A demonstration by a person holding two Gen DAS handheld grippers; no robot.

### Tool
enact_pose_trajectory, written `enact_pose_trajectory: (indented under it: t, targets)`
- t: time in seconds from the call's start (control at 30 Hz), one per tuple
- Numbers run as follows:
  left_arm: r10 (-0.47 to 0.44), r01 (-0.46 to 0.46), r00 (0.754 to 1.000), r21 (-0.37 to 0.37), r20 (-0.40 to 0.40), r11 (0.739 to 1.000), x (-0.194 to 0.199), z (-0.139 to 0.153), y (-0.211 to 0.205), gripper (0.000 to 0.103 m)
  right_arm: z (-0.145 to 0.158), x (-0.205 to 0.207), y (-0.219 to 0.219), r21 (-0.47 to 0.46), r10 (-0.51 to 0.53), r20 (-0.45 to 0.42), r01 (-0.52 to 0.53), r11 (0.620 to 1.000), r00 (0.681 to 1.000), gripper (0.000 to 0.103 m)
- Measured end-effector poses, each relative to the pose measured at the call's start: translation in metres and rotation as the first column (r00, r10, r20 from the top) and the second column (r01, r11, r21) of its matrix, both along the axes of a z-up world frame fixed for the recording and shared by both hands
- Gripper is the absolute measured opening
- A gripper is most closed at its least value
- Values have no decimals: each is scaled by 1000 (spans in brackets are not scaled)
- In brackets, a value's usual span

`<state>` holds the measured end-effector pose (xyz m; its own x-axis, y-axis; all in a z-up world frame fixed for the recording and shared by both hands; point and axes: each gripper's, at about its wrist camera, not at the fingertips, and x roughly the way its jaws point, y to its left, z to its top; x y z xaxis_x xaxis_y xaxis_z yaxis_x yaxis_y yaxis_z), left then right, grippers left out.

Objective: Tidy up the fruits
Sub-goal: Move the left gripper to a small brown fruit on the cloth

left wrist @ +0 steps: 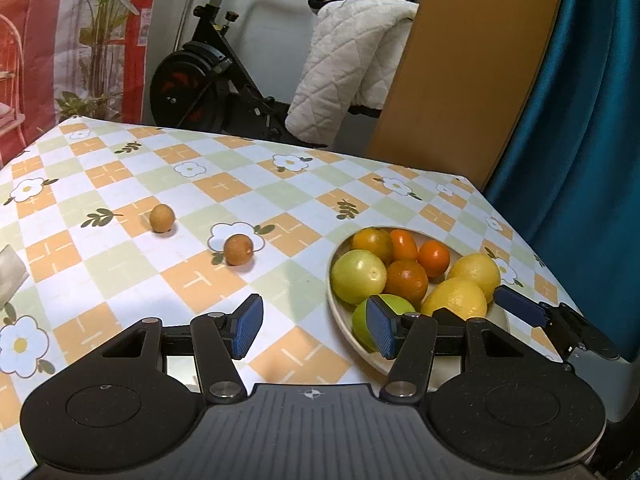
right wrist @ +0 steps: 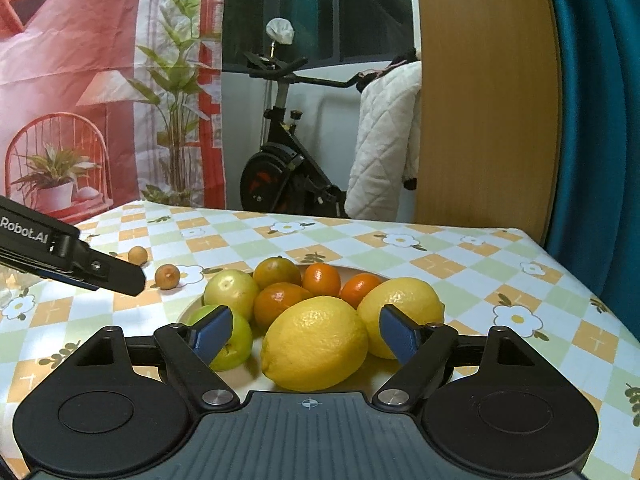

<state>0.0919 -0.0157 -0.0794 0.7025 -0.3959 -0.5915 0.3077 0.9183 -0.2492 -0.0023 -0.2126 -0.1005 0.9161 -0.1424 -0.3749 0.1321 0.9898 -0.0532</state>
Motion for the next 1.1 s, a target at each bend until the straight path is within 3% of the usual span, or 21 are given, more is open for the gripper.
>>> enact_pose_trajectory:
  t: [0.3,0.53,0.67,0.83,1.1]
  targets:
    - [48,-47,999,-27,13,999,1,2,24,60,2,-2,12,7,-1,-7,1,1000,1000,77]
    - [80,-80,995,-9,64,997,16,25,55,60,15,17,35,59,26,-10,-26,998,1000,74]
    - [77,-81,988,20,130,997,29,42,73,60,22,43,58,78,67,-7,-66,995,998,69]
    - [83,-93,982,55,168,994,54,49,91,59,26,82,92,81,135,-18,-133,988,991,55]
    - [100,-106,987,43,126,993,92,34,104,59,16,138,128,50,135,-74,-131,990,988,39]
